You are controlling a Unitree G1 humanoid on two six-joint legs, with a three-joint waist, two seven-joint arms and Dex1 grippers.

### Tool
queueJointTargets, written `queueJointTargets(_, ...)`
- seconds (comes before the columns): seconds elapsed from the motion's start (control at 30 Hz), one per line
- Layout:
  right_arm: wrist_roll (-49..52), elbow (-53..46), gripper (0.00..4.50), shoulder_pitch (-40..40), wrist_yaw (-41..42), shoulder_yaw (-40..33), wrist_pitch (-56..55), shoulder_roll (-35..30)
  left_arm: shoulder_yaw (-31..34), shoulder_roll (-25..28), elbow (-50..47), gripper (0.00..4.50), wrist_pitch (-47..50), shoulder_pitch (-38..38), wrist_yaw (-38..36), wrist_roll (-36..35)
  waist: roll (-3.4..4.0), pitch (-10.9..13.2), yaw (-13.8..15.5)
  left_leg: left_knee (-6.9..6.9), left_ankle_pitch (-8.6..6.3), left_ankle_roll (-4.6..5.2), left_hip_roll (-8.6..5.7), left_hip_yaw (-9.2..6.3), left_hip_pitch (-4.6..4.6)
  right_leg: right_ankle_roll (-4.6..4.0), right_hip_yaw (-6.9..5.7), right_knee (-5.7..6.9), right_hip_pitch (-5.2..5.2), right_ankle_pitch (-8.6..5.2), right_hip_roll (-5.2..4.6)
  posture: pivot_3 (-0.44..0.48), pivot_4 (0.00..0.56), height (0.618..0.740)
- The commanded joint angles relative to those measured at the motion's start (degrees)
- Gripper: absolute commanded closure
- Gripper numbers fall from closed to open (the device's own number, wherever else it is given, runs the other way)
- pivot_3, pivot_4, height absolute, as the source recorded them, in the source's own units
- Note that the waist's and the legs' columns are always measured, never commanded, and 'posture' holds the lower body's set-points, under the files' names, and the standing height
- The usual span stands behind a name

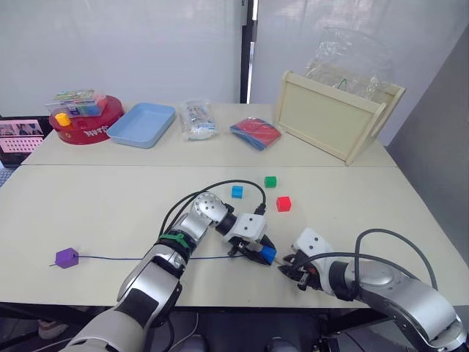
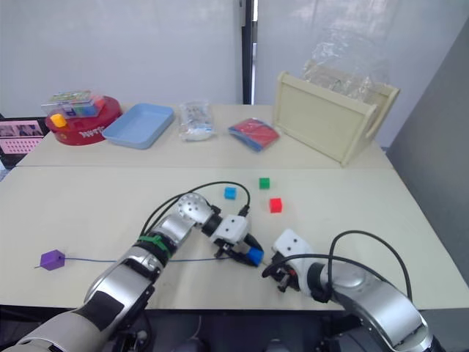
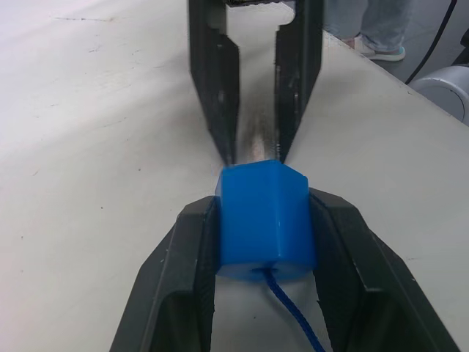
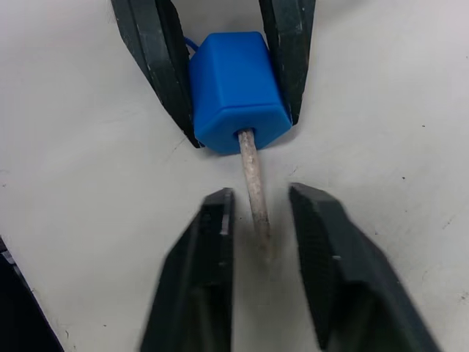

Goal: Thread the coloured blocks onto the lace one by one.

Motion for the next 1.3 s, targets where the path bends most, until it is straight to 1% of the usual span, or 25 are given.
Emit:
queueJointTargets(0.03, -2.4, 2.9, 4.50, -2.9, 2.4, 1.1, -2.8, -1.6, 0.9, 2.1, -3.4, 3.22, 2.5, 1.0, 0.7, -0.3, 0.00, 0.0, -0.2, 0.00, 0.00, 0.00, 0.00, 0.00, 0.01, 0.00, 0.01, 0.02, 0.00, 0.00, 0.00, 0.000, 0.150, 0.740)
queueJointTargets(0.23, -5.0, 8.0, 4.50, -11.2, 10.6, 7.0, -8.1, -3.6, 2.9, 8.0, -10.2, 3.22, 7.4, 4.5, 3.7, -0.7, 0.00, 0.0, -1.1, 0.00, 0.01, 0.00, 0.01, -0.01, 0.08, 0.00, 0.03, 0.13, 0.00, 0.00, 0.01, 0.000, 0.150, 0.740)
queueJointTargets(0.3, -8.0, 12.8, 4.50, -18.9, 16.4, 11.8, -12.7, -2.8, 5.6, 13.0, -16.3, 3.22, 10.9, 9.1, 5.3, -1.7, 0.01, 0.0, -1.6, 0.00, 0.00, 0.00, 0.03, -0.01, 0.10, 0.00, 0.03, 0.14, -0.01, 0.00, 0.03, 0.000, 0.150, 0.740)
queueJointTargets(0.37, -10.3, 16.7, 4.50, -24.2, 20.6, 15.0, -16.1, -2.0, 7.2, 16.4, -21.3, 3.22, 14.1, 12.4, 6.7, -2.6, 0.01, 0.0, -2.9, -0.07, 0.01, 0.00, 0.10, 0.01, 0.21, 0.00, 0.13, 0.17, -0.04, 0.00, 0.10, 0.000, 0.150, 0.740)
queueJointTargets(0.4, -11.7, 20.0, 4.50, -27.6, 23.2, 17.4, -18.4, -0.5, 8.7, 19.0, -25.0, 3.22, 16.0, 15.3, 7.5, -3.3, 0.02, 0.0, -2.9, -0.10, 0.01, 0.00, 0.17, 0.01, 0.28, 0.00, 0.13, 0.24, -0.04, 0.00, 0.17, 0.000, 0.150, 0.740)
queueJointTargets(0.47, -13.5, 25.7, 4.50, -32.3, 26.3, 19.9, -21.7, 2.9, 11.5, 23.1, -31.6, 3.22, 18.6, 20.7, 9.4, -4.8, 0.01, 0.0, -3.6, -0.15, -0.01, 0.02, 0.33, -0.04, 0.34, -0.01, 0.12, 0.25, -0.04, 0.00, 0.33, 0.000, 0.150, 0.740)
queueJointTargets(0.53, -14.2, 29.8, 4.50, -34.4, 27.8, 20.2, -23.5, 5.8, 13.5, 26.9, -37.4, 3.22, 20.1, 25.6, 11.0, -5.3, 0.02, 0.0, -3.6, -0.23, -0.01, 0.02, 0.36, -0.06, 0.41, -0.01, 0.13, 0.36, -0.04, 0.00, 0.35, 0.000, 0.150, 0.740)
queueJointTargets(0.6, -15.3, 32.5, 4.50, -35.3, 30.7, 21.2, -26.1, 7.0, 17.7, 30.9, -43.1, 3.22, 23.3, 31.2, 13.0, -7.3, 0.02, 0.0, -3.2, -0.22, -0.01, 0.01, 0.34, -0.10, 0.40, -0.01, 0.13, 0.47, -0.06, 0.00, 0.33, 0.000, 0.150, 0.740)
queueJointTargets(0.67, -16.4, 35.0, 4.50, -36.4, 32.5, 22.0, -28.3, 8.5, 22.2, 35.1, -46.6, 3.22, 25.2, 36.9, 14.9, -8.4, 0.02, 0.0, -3.0, -0.23, -0.01, 0.01, 0.33, -0.08, 0.35, -0.01, 0.17, 0.49, -0.15, 0.00, 0.30, 0.000, 0.150, 0.740)
queueJointTargets(0.7, -16.8, 35.8, 4.50, -36.6, 33.1, 22.0, -28.9, 9.1, 23.4, 36.6, -47.6, 3.22, 25.7, 38.9, 15.6, -8.8, 0.02, 0.0, -2.8, -0.24, -0.02, 0.02, 0.32, -0.07, 0.35, -0.01, 0.18, 0.52, -0.19, 0.00, 0.29, 0.000, 0.150, 0.740)
queueJointTargets(0.83, -18.2, 38.9, 4.50, -38.0, 34.9, 22.3, -31.3, 12.5, 35.0, 45.2, -46.1, 3.22, 24.0, 51.4, 17.4, -9.4, 0.02, 0.0, -3.2, -0.41, -0.01, 0.01, 0.37, 0.01, 0.47, -0.02, 0.18, 0.57, -0.30, 0.00, 0.30, 0.000, 0.150, 0.740)
queueJointTargets(0.87, -18.6, 39.4, 4.50, -38.1, 35.2, 22.2, -31.6, 13.1, 36.8, 46.3, -45.8, 3.22, 23.8, 53.1, 17.9, -9.8, 0.04, 0.0, -3.1, -0.54, -0.01, 0.00, 0.42, 0.07, 0.62, -0.02, 0.18, 0.58, -0.31, 0.00, 0.30, 0.000, 0.150, 0.740)
queueJointTargets(0.9, -18.9, 39.9, 4.50, -38.2, 35.6, 22.2, -31.9, 13.9, 39.9, 48.1, -44.6, 3.22, 23.1, 55.6, 18.2, -9.7, 0.06, 0.0, -2.8, -0.67, 0.00, 0.00, 0.42, 0.09, 0.75, -0.02, 0.18, 0.61, -0.29, 0.00, 0.29, 0.000, 0.150, 0.740)
queueJointTargets(0.97, -19.6, 40.9, 4.50, -38.3, 36.1, 22.3, -32.6, 15.2, 43.8, 50.4, -42.5, 3.22, 22.0, 59.1, 18.9, -9.5, 0.06, 0.0, -2.7, -0.86, 0.00, 0.00, 0.45, 0.09, 0.76, -0.03, 0.15, 0.59, -0.35, 0.00, 0.30, 0.000, 0.150, 0.740)
queueJointTargets(1.03, -20.7, 42.6, 4.50, -39.0, 35.9, 22.8, -33.3, 17.0, 45.2, 51.1, -41.3, 3.22, 21.7, 60.9, 19.6, -9.7, 0.06, 0.0, -2.6, -0.87, 0.00, -0.01, 0.44, 0.10, 0.75, -0.03, 0.15, 0.61, -0.34, 0.00, 0.29, 0.000, 0.150, 0.740)
queueJointTargets(1.1, -22.5, 45.3, 4.50, -40.5, 34.6, 23.4, -33.9, 20.5, 46.5, 50.5, -40.7, 3.22, 24.7, 60.6, 21.3, -11.3, 0.07, 0.0, -2.1, -0.87, 0.00, -0.02, 0.40, 0.10, 0.72, -0.03, 0.15, 0.60, -0.33, 0.00, 0.24, 0.000, 0.150, 0.740)
queueJointTargets(1.17, -23.7, 46.7, 4.50, -41.3, 33.9, 23.7, -34.2, 23.4, 47.8, 50.9, -38.1, 3.22, 26.1, 59.7, 23.6, -11.1, 0.05, 0.0, -1.9, -0.86, 0.01, -0.04, 0.39, 0.12, 0.69, -0.03, 0.14, 0.60, -0.35, 0.00, 0.23, 0.000, 0.150, 0.740)
queueJointTargets(1.3, -25.5, 48.0, 4.50, -41.4, 33.5, 23.4, -34.9, 25.3, 48.5, 53.0, -33.4, 3.22, 22.6, 61.0, 26.5, -8.0, 0.02, 0.0, -1.7, -0.87, 0.01, -0.05, 0.40, 0.11, 0.69, -0.03, 0.10, 0.66, -0.39, 0.00, 0.24, 0.000, 0.150, 0.740)
